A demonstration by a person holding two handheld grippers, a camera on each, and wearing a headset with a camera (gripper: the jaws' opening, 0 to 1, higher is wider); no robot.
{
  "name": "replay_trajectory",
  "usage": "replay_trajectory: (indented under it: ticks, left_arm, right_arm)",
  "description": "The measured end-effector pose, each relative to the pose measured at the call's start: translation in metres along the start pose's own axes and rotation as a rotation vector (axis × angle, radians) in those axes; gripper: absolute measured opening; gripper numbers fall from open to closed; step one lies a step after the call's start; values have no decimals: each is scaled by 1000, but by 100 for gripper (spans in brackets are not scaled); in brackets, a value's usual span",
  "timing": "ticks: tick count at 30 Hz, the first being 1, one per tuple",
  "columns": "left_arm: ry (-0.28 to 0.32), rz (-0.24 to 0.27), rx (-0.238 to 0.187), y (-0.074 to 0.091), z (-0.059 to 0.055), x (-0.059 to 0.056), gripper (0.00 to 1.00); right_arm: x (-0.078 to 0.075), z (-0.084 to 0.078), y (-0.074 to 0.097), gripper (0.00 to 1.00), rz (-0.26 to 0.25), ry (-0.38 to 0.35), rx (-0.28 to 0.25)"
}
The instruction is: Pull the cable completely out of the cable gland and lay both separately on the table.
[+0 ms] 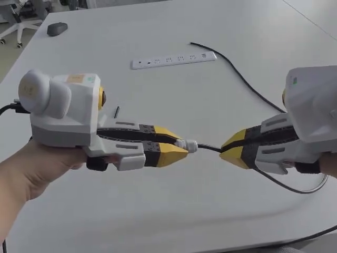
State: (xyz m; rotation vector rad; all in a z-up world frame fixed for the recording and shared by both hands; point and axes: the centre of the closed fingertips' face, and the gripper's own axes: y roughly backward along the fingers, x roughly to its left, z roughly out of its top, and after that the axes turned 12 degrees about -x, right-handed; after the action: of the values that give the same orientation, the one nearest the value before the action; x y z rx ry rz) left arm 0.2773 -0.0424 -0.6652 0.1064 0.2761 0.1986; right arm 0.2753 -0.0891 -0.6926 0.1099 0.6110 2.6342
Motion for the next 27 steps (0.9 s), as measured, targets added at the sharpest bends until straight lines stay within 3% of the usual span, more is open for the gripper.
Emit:
replay_trajectory:
  ticks: [20, 27]
  left_arm:
    - [-3, 14, 1, 2, -1, 3, 15]
    - [-2, 15, 4, 2, -2, 3, 15]
  right_arm:
    - [-31, -44, 29, 0, -144, -138, 62]
    - [-38, -58, 36, 0, -173, -158, 84]
